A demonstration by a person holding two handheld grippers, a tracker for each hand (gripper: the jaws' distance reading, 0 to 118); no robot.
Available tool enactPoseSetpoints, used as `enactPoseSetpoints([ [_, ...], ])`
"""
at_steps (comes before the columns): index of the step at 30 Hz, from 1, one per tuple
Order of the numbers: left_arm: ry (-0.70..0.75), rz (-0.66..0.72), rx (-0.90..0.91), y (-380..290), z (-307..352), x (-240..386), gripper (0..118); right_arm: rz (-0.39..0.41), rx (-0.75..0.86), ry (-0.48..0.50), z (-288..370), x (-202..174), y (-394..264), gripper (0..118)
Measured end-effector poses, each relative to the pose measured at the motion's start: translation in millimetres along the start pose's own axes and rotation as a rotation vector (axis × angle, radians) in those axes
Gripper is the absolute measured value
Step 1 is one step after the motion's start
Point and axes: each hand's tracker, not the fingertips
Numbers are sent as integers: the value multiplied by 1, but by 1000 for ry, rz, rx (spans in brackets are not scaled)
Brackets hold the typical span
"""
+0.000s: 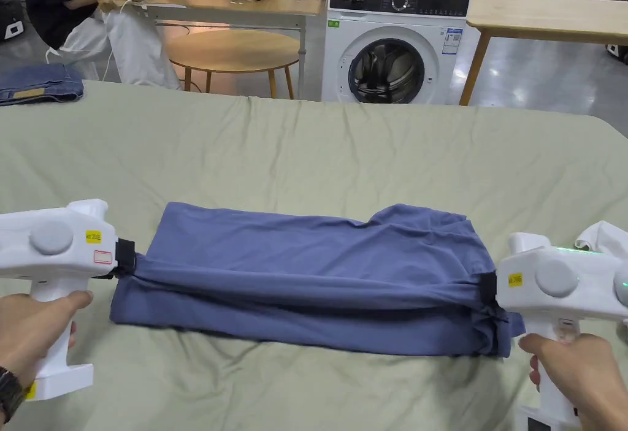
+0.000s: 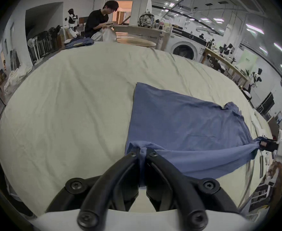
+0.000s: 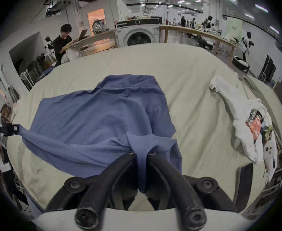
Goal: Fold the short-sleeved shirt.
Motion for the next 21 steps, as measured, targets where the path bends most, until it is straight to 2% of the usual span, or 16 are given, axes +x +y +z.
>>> enactPoseSetpoints([
  [6, 34, 4, -100, 3, -42, 4, 0, 17, -71, -32, -39, -2, 9, 5],
  [9, 45, 9, -121, 2, -51, 4, 0, 38, -74, -43, -46, -4, 8, 9],
  [10, 44, 12, -122, 2, -51, 3, 4, 44, -71, -49, -47, -4, 7, 17],
  [13, 72, 14, -93, 1, -44, 4, 30, 56, -51, -69, -36, -8, 4, 35],
  [15, 54, 15, -64, 1, -35, 1, 42, 47, -18, -74, -25, -9, 2, 50],
  [16, 49, 15, -52, 1, -30, 1, 45, 45, 2, -79, -19, -10, 0, 55],
  [21, -2, -18, 97, -8, 9, 11, 45, 21, 155, -59, 5, -15, -7, 55],
])
